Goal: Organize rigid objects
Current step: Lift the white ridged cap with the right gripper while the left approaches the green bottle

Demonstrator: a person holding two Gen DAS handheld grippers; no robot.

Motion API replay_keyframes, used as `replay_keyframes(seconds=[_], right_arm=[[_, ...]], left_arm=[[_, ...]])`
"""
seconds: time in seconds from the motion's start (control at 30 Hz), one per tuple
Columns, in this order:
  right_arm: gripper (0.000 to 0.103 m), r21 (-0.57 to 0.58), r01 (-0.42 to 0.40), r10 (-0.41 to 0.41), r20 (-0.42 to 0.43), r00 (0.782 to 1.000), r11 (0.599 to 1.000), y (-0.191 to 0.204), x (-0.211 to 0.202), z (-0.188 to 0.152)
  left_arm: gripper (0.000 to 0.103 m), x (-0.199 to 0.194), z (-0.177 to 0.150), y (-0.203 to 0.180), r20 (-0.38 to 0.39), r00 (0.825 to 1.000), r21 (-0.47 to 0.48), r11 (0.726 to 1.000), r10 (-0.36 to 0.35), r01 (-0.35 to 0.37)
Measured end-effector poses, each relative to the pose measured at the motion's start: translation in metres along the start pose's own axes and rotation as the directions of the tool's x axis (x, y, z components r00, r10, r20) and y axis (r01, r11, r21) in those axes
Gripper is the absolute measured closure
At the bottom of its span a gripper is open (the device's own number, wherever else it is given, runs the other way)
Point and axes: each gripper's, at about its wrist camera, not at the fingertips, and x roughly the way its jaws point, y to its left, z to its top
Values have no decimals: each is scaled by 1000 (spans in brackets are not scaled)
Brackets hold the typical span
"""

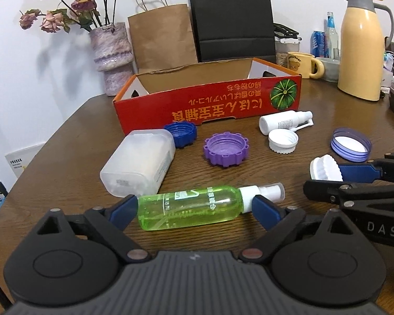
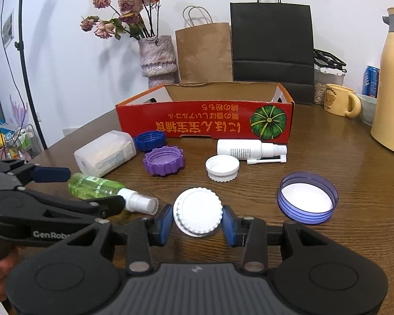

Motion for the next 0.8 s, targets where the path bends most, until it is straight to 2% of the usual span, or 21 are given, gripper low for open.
replay_keyframes(seconds=[0.17,0.33,0.57,0.67,0.8], right_arm=[[64,-16,-19,19,-17,1000,1000,3,5,2],[64,-40,-41,40,-17,999,998,10,6,4],[64,-57,-52,52,-13,999,997,19,6,5],[64,-64,-45,44,-21,999,997,22,8,5],[64,-80,-30,27,-37,999,996,26,14,7]], left_arm=[[11,-4,0,6,1,1000,-19,1000,6,-6],[9,-16,2,19,33,999,-31,999,27,-26],[10,-15,3,44,33,994,-79,991,107,-104],[19,-13,-2,54,17,993,-99,988,119,-117],[33,-17,-5,59,17,996,-104,991,92,-89]])
